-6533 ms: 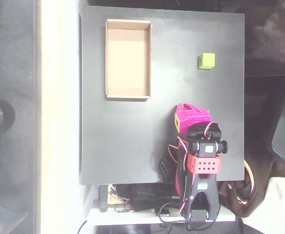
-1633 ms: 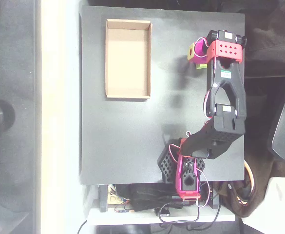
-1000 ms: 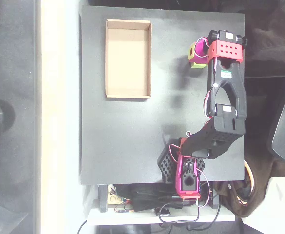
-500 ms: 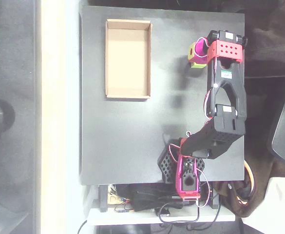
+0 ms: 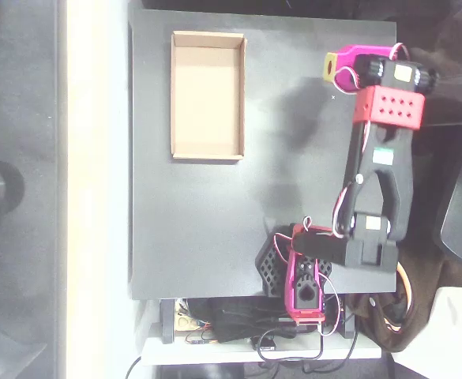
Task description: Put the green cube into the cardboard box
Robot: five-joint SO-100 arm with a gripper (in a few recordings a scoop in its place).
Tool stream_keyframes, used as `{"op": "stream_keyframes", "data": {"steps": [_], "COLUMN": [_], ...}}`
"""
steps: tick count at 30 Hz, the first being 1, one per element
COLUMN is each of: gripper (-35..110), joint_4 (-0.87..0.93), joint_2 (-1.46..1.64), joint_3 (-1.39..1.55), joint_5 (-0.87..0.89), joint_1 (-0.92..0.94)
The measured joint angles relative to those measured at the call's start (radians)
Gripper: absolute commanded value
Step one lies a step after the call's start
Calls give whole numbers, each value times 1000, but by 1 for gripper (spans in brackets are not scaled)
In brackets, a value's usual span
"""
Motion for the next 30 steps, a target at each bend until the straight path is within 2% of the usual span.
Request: {"op": "stream_keyframes", "data": {"steps": [12,18,30], "gripper": [15,15,15], "joint_4": [0,0,0], "joint_2": [270,345,374], "joint_3": [0,0,0], "joint_5": [3,2,3], "joint_1": [-25,-118,-453]}}
